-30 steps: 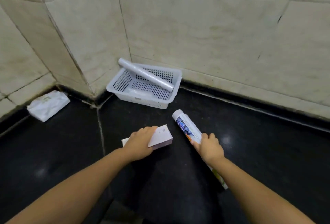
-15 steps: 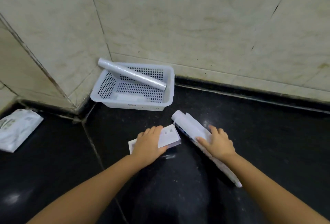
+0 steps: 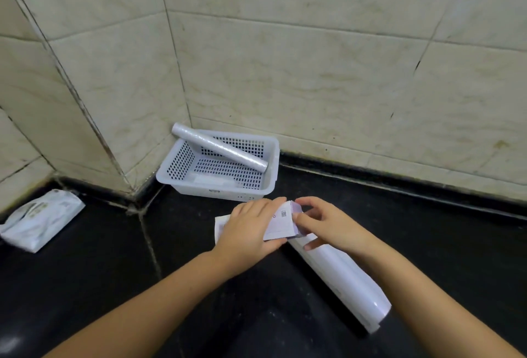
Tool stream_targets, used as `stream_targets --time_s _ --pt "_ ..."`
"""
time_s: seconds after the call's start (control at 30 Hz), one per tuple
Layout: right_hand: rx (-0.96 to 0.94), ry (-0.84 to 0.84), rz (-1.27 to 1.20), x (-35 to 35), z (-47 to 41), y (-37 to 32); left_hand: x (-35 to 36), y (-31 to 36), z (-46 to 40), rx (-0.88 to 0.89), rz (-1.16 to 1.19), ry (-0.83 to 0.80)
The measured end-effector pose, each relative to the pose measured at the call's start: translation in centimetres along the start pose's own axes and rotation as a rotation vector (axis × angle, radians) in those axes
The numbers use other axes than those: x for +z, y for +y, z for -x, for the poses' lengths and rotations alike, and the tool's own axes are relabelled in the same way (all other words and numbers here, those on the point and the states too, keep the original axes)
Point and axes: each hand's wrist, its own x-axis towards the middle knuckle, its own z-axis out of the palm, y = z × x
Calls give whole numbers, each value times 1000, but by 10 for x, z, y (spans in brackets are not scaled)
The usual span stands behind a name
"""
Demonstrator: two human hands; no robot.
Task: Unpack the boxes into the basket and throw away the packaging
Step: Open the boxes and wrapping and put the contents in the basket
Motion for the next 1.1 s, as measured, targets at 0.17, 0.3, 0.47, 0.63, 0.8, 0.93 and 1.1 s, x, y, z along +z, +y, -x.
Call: stream_targets --time_s 0.17,0.3,0.47,0.63,0.8,0.93,1.1 --pt "-3 -64 47 -13 11 -4 -4 16 -10 78 -25 -6" --pt "-16 -60 -43 -24 16 0 -7 24 -20 156 -52 -21" --pt "-6 15 -404 -55 19 10 -22 23 -28 50 267 -67" --pt "-154 307 296 -58 24 18 -22 25 -31 56 315 -82" --pt "-562 363 806 -48 33 -7 -24 27 -37 48 356 -84" --pt "-575 384 617 -54 31 -26 -28 29 -37 48 371 -94" --pt "-344 393 370 -62 24 -38 -33 31 -35 86 308 -97"
